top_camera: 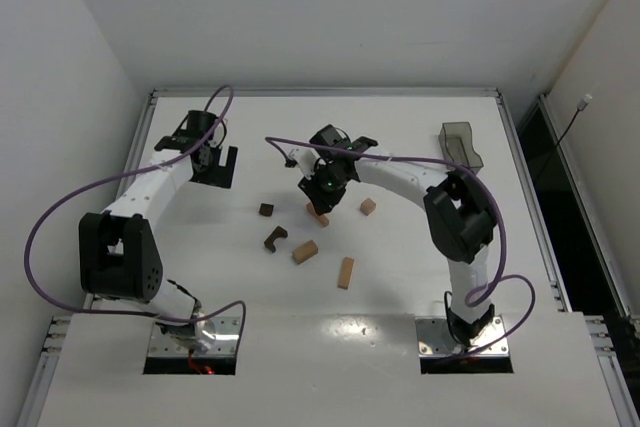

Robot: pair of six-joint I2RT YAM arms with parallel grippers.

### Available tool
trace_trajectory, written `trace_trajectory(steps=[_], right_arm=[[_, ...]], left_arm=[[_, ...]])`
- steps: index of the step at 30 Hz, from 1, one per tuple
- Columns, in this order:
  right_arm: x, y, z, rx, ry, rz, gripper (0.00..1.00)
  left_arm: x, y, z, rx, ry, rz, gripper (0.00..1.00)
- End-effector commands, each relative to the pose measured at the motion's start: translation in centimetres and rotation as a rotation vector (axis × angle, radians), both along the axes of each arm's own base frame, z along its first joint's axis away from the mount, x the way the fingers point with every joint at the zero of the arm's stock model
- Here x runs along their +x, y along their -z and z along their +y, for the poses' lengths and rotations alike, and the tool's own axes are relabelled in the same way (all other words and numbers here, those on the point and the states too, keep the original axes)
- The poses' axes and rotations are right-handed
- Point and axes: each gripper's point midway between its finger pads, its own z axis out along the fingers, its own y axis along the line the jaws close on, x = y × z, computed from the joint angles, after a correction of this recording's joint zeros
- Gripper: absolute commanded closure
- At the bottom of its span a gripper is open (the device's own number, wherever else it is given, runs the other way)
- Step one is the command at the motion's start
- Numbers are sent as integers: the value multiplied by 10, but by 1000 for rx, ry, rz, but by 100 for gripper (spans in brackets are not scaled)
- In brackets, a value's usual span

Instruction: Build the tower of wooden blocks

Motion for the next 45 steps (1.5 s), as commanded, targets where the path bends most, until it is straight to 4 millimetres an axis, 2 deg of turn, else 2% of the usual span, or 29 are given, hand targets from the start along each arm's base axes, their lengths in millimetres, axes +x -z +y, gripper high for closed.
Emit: trace_trajectory(steps=[1,7,12,14,20,22,23,24,27,30,31,32,33,34,35,36,37,38,39,40,45], right_arm=[[1,6,-2,-41,92,4,69],[5,20,-4,-73,135,14,63],[3,29,-4,-82,131,35,63],[3,41,-4,-100,131,52,63],[3,59,-1,-113,126,80,64],[4,63,0,-114,126,81,72],[3,63,0,-113,134,85,88],[5,63,-1,-120,138,78,97],[10,48,2,-95,119,40,100],[4,0,18,28,52,24,100],[7,-15,19,67,40,17,100],[13,-39,21,117,30,-19,100],[12,-45,20,120,22,-29,100],[23,-59,18,134,28,-71,100],[34,-58,11,113,50,-108,100],[40,-67,10,110,47,-148,100],[57,-65,-2,77,74,-192,100],[67,-65,-5,67,85,-220,100],[73,-58,-12,39,92,-227,100],[90,-48,-23,-9,101,-262,100],[124,-4,-52,-166,75,-331,100]], left_arm=[[5,-3,0,-20,-11,-31,0],[7,-1,-1,-25,-18,-33,0],[9,-2,-1,-25,-18,-42,0],[9,1,-1,-25,-18,-33,0],[9,8,4,-14,-33,-14,0],[9,8,4,-14,-33,-14,0],[9,11,4,-13,-33,-5,0],[11,10,4,-14,-33,-14,0],[11,13,7,-13,-42,-5,0],[13,12,7,-14,-42,-14,0],[13,13,5,-23,-37,-13,0],[13,13,5,-27,-44,-15,0],[13,16,5,-27,-44,-6,0],[13,16,3,-34,-40,-5,0],[13,16,3,-35,-40,-5,0],[13,16,3,-35,-40,-5,0],[16,13,3,-35,-40,-14,0],[16,16,3,-35,-40,-5,0],[16,16,3,-35,-40,-5,0],[18,13,3,-35,-40,-14,0],[20,13,3,-35,-40,-14,0]])
